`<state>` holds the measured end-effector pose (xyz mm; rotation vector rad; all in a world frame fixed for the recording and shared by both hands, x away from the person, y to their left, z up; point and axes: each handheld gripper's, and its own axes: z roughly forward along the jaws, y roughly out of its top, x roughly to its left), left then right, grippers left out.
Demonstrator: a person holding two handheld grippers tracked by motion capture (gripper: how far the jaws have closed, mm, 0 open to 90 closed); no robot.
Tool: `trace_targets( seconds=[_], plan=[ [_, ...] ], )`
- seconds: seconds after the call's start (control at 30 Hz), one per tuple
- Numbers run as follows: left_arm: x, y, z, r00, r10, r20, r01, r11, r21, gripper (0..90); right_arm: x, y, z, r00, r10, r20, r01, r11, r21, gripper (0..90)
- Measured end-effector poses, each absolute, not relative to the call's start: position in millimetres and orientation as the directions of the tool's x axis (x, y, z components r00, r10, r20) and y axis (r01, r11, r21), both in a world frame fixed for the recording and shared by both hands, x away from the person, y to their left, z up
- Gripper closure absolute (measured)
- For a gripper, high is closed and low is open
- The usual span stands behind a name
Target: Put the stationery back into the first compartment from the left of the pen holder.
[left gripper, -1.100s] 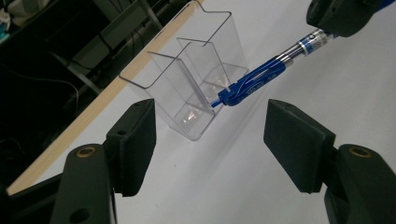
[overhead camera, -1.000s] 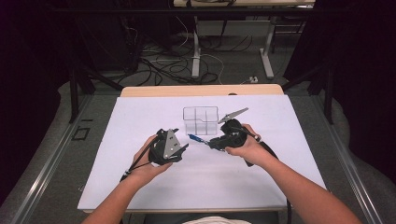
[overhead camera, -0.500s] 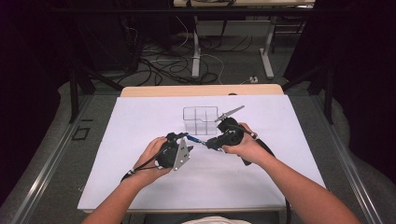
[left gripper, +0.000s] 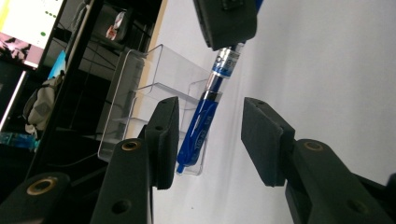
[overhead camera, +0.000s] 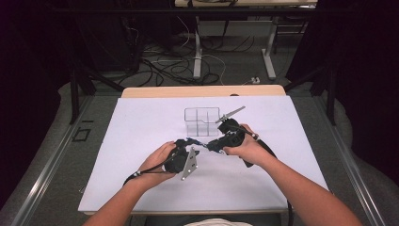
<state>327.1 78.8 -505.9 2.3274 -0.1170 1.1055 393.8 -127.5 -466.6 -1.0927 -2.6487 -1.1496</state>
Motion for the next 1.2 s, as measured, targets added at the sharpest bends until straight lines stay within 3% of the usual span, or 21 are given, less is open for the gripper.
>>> trace_targets(
  seconds=[0.83,1.2],
  plan=[
    [323.9,67.1,-515.8,0.602,-0.01,0.799,-0.391,-0.875,0.283,77.5,391.4,-114.0,-470.4,-0.763,0.559,0.324,0.626,0.515,0.585,79.9],
    [323.2,67.9,-514.9,0.591,-0.049,0.805,-0.401,-0.884,0.24,79.1,390.7,-112.6,-470.9,-0.765,0.558,0.322,0.625,0.52,0.582,79.8]
  ],
)
